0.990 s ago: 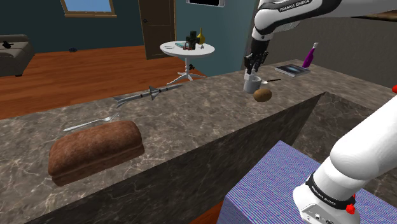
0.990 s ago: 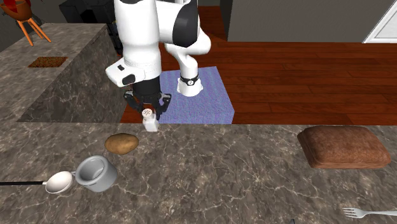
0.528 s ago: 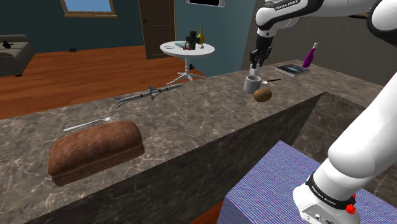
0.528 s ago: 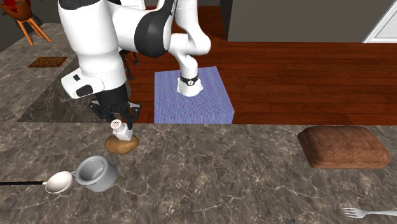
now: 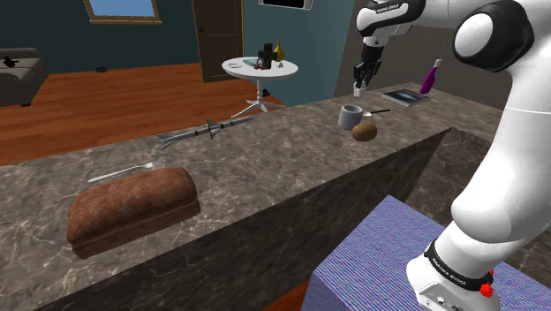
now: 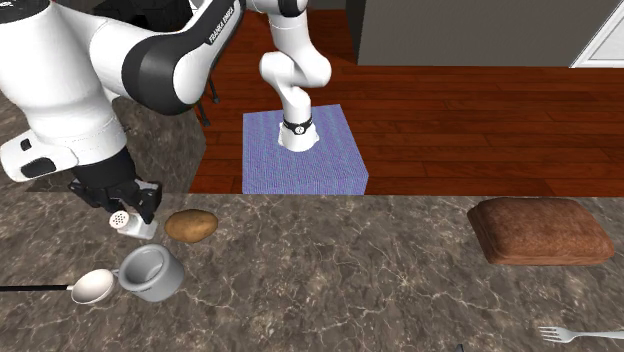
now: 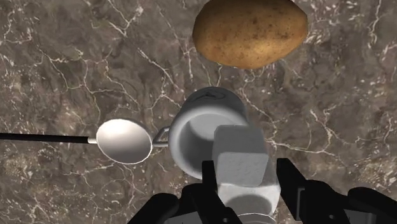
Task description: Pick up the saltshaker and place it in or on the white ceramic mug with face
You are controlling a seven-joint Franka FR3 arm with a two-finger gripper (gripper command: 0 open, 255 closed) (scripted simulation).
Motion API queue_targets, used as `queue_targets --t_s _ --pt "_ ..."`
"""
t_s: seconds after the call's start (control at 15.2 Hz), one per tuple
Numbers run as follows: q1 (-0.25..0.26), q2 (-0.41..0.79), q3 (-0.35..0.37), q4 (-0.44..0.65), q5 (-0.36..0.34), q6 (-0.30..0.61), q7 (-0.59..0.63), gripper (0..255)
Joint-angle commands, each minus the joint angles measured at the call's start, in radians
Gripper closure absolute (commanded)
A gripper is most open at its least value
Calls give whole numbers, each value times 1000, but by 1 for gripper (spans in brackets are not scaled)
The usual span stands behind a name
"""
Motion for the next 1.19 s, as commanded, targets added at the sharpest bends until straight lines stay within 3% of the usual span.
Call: queue_targets --t_s 0.0,0.13,1.12 --pt "-32 83 -8 125 26 -43 -40 255" --pt "-71 176 -11 265 53 -90 -76 255" --pt "-62 180 -6 69 54 110 -72 255"
